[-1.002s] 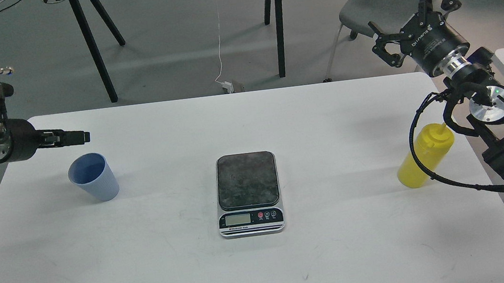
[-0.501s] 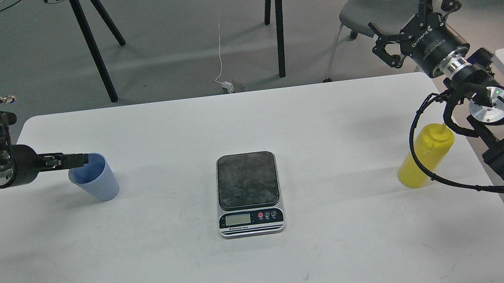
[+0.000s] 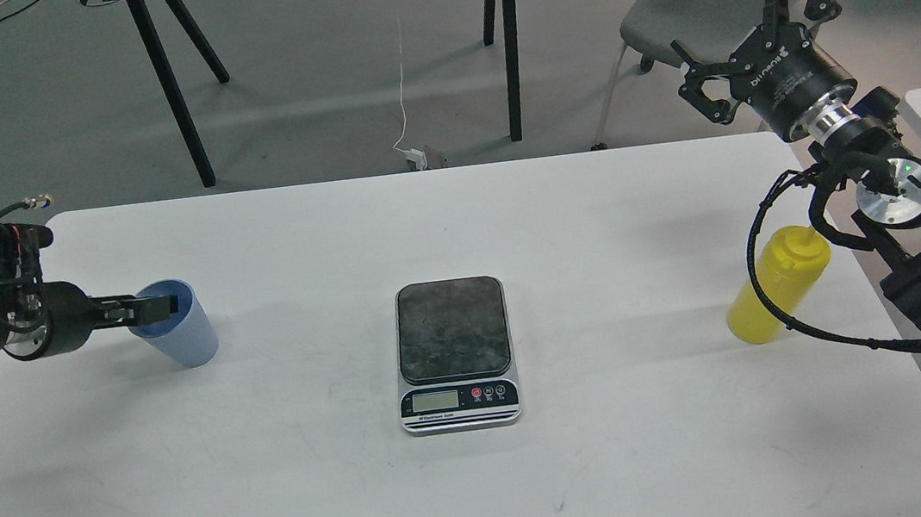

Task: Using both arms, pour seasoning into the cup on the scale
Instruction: 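Lower the left gripper to the blue cup and close around it, then carry the blue cup with the left gripper onto the scale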

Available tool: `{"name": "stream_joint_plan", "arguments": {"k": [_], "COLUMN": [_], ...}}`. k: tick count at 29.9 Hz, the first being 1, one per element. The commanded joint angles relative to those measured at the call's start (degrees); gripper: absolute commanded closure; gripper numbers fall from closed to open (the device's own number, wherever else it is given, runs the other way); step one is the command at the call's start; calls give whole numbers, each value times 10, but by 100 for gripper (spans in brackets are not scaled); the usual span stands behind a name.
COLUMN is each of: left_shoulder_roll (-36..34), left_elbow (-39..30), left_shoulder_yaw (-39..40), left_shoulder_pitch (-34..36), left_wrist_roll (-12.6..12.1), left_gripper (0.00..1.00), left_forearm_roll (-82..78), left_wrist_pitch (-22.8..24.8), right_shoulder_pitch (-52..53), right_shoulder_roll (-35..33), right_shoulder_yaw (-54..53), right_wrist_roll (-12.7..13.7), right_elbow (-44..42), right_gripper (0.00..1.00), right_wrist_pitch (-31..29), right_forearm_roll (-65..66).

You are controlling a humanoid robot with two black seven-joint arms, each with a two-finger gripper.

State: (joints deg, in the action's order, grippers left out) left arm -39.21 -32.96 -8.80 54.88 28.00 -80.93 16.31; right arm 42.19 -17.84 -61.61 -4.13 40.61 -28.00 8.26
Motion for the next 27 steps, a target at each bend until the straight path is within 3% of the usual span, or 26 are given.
{"name": "stream_joint_plan", "arguments": {"k": [1,5,7,11,22,27], "left_shoulder_roll": [3,2,1,1,-3,-38], "left_elbow": [0,2,3,3,-12,-140], "left_shoulder_yaw": [-4,-6,-7,-7,-3,-4], "left_shoulder_pitch": [-1,-1,-2,-1,7,70], "left_wrist_roll": [0,0,0,0,0,0], "left_gripper": [48,90,95,100,100,100], "left_forearm_roll": [-2,-5,-6,-10,-10,-12], "left_wrist_pitch": [-8,-4,-2,0,21,54], "right_shoulder_pitch": [0,0,0,-3,-4,-4], "right_shoulder_roll": [0,0,0,0,0,0], "right_shoulder_yaw": [0,0,0,0,0,0], "right_wrist_roll": [0,0,0,0,0,0], "right_elbow": [0,0,1,5,8,7], "right_gripper": [0,0,0,0,0,0], "right_wrist_pitch": [0,0,0,0,0,0], "right_forearm_roll": [0,0,0,0,0,0]}}
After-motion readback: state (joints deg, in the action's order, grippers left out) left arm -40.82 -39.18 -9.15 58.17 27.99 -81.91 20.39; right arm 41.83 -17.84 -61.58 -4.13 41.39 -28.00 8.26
